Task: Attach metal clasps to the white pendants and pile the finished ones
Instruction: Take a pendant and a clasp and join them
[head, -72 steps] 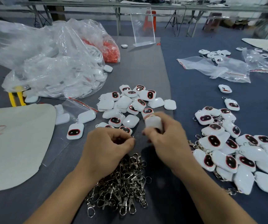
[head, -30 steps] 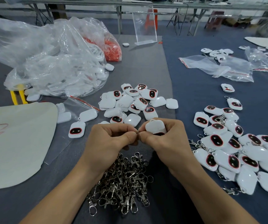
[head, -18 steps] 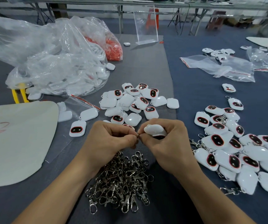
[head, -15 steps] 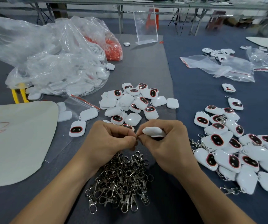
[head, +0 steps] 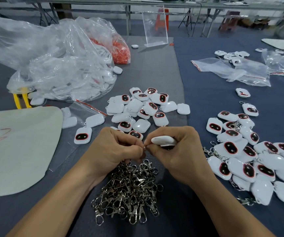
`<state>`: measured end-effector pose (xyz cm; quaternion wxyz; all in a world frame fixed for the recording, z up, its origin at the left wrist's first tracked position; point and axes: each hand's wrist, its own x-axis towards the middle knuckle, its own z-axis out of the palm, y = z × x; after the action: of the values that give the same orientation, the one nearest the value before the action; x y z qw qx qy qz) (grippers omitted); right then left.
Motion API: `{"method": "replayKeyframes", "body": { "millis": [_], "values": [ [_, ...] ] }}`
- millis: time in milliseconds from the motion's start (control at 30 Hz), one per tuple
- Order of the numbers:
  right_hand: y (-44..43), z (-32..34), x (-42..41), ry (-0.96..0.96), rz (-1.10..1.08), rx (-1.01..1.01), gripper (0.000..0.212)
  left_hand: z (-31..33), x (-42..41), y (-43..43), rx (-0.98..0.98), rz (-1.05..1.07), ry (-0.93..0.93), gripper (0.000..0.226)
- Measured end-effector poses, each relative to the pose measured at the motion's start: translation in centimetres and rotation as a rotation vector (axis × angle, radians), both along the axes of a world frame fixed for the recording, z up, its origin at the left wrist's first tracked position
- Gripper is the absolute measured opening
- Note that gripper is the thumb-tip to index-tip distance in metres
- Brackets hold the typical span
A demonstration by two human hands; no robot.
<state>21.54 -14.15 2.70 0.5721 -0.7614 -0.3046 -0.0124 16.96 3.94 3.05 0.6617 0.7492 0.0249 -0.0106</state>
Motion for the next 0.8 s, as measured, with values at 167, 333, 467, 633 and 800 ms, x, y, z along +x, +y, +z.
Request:
{"method": "replayKeyframes", "body": {
  "millis": [167,333,467,633,800],
  "values": [
    [0.13,0.07,0.20,0.106,-0.002,0.042,0.018,-0.24,-0.05,-0.60,-0.083,0.102,-0.059,0.016],
    [0.13,0.35,0.40,0.200,0.070,0.158,0.011,-0.24,-0.12,-0.73,-0.202,0.053,-0.060,0.013],
    [0.40,0.14,0.49,0.352,0.110,0.219,0.016,-0.30,-0.19,-0.71,-0.099,0.105,-0.163,0.014],
    [0.22,-0.10,0.59,0.346,0.111,0.139,0.023,0.01,-0.32,-0.48,0.132,0.084,-0.171,0.013],
    [-0.08,0.02,0.56,0.177,0.099,0.052,0.017,0.09,-0.26,-0.43,0.111,0.088,-0.120,0.012]
  ]
}}
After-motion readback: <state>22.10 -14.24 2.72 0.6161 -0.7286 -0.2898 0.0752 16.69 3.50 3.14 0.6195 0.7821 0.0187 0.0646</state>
